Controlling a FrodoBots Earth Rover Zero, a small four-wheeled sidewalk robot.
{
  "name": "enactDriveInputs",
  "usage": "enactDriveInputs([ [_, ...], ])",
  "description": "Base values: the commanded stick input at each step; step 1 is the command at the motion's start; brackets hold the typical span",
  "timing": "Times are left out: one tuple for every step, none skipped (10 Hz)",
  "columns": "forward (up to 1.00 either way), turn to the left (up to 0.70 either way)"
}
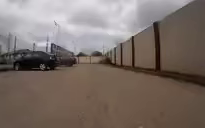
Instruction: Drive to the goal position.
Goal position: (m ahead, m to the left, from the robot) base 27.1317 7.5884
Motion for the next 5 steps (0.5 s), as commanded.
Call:
enactDriveInputs([
  [1.00, 0.00],
  [1.00, 0.00],
  [1.00, 0.00],
  [1.00, 0.00],
  [1.00, 0.00],
])
